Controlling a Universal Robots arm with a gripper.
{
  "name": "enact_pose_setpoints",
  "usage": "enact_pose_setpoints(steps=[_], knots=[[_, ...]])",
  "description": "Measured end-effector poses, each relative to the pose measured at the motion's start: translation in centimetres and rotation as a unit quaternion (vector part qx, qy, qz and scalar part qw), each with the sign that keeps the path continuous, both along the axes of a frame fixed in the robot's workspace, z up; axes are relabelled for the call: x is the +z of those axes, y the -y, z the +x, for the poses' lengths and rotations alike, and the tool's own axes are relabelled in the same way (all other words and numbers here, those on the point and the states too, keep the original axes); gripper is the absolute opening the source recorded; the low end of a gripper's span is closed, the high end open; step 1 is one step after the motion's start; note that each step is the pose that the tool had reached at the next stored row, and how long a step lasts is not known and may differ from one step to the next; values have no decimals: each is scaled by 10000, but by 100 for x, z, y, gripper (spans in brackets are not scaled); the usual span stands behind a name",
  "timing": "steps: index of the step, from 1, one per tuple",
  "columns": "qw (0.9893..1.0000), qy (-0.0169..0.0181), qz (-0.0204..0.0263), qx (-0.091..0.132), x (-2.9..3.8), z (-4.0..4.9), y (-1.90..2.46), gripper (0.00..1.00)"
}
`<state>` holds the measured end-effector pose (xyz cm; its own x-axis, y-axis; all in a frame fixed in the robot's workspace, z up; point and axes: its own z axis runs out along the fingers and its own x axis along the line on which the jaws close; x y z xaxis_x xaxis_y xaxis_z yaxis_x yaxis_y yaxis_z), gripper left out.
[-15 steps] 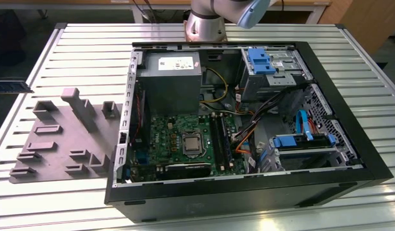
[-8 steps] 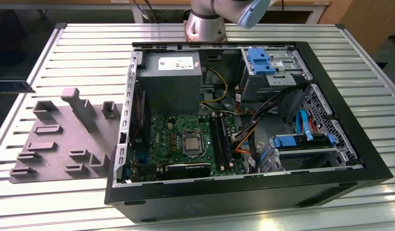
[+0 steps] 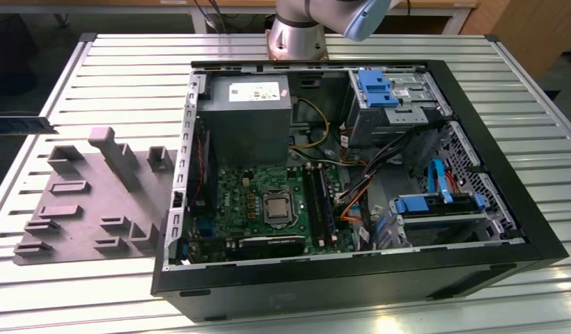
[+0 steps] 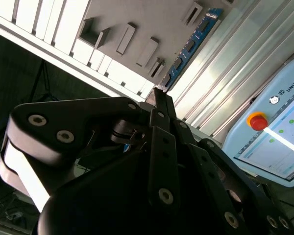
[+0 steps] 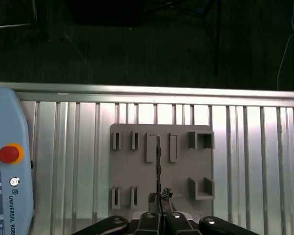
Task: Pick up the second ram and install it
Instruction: 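Pick up the second ram and move it above second insertion slot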
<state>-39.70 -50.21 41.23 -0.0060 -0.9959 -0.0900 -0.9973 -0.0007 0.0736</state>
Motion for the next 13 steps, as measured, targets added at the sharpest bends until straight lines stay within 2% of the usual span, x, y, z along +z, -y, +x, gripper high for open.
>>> enact_pose_setpoints(steps=[13], knots=[[10000,0,0,0,0,95,0,11]])
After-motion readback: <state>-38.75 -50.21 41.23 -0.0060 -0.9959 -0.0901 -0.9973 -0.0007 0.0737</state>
